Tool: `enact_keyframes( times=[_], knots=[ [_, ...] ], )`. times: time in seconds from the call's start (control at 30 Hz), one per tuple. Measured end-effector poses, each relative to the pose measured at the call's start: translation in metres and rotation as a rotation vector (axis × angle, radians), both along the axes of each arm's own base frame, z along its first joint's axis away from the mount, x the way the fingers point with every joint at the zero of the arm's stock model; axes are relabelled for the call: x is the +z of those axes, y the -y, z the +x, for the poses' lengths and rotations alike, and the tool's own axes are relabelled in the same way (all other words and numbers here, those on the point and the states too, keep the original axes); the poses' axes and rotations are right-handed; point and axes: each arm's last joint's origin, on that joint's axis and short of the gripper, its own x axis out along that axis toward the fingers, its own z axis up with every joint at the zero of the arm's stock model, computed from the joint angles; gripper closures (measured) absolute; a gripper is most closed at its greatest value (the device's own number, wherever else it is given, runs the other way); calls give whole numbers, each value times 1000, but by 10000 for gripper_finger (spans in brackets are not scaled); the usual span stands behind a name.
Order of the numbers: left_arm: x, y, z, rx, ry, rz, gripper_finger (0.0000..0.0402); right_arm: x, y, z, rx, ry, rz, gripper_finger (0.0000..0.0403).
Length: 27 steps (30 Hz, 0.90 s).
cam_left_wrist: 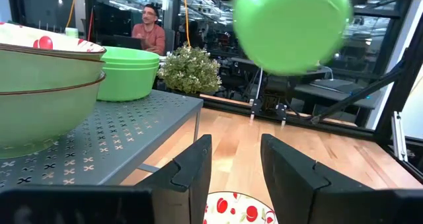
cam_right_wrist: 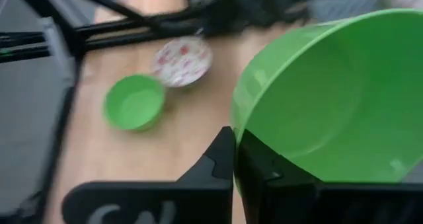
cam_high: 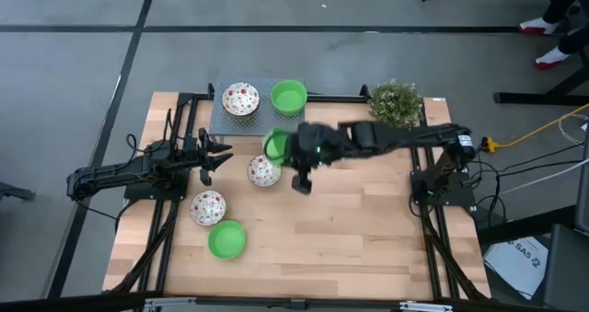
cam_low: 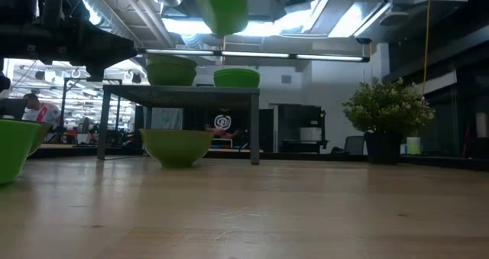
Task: Pick & Place Mini bowls
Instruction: Stack the green bowl on top of the green bowl on the shelf
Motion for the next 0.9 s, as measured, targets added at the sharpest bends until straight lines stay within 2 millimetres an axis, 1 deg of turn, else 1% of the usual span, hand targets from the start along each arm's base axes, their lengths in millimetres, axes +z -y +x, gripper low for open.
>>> enact_keyframes(
  times=[0.17, 0.37, 0.67, 0.9],
  knots=[
    [0, 0, 0, 0, 0, 0, 276, 18, 38, -2, -29, 40, -184, 396],
    [0, 0, 0, 0, 0, 0, 276, 32, 72, -7, 2, 46, -391, 396],
    [0, 0, 0, 0, 0, 0, 276, 33, 112, -14, 74, -25, -666, 395],
    [0, 0, 0, 0, 0, 0, 276, 26, 135, -24, 78, -135, -699, 395]
  ],
)
